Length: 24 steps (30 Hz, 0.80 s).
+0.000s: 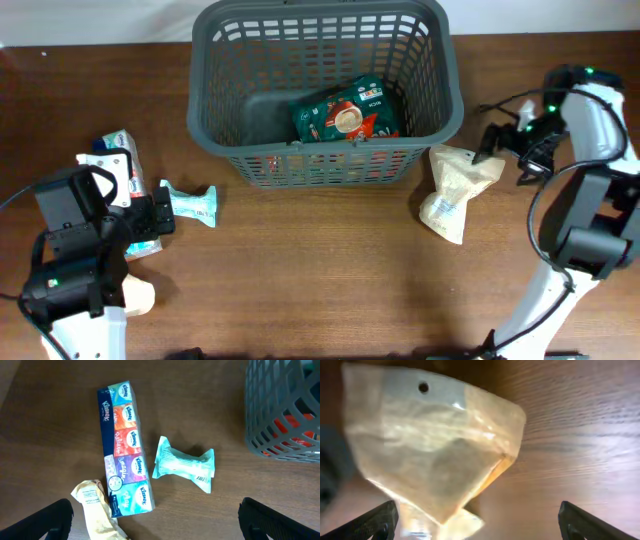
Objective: Pack container
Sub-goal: 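Lower the right gripper onto the clear pouch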
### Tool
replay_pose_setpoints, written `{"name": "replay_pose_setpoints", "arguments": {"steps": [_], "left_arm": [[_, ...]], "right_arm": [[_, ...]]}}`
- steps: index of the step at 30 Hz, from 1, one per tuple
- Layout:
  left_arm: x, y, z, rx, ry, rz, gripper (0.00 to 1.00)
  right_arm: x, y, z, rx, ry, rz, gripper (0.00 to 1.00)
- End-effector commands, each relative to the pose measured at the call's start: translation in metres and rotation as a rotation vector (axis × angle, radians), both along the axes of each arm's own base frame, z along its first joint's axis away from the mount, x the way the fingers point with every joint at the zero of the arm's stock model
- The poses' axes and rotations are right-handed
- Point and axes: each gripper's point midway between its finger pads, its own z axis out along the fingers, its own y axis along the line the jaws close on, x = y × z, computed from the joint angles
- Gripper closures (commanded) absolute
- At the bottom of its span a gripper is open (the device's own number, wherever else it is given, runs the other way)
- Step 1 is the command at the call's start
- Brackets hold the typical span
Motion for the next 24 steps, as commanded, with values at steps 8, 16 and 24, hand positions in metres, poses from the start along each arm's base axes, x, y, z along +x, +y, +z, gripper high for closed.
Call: {"name": "replay_pose_setpoints", "arguments": {"steps": [8,16,24], "left_arm": [[0.001,-0.002,-0.006,-0.003,0.018,-0.026,0.01],[0.005,-0.001,-0.014,-0.013,0.047,-0.026,0.01],[0.005,-0.001,-0.014,-0.012,0.048,-0.026,0.01]], "right_arm": [[0.003,0.007,-0.001,-0.109,-0.023,0.285,0.01],[0.033,0.04,0.003,0.05,-0.082,-0.097,0.01],[0.037,0.071,-0.004,0.015,-0.047,-0.193,0.01]]}}
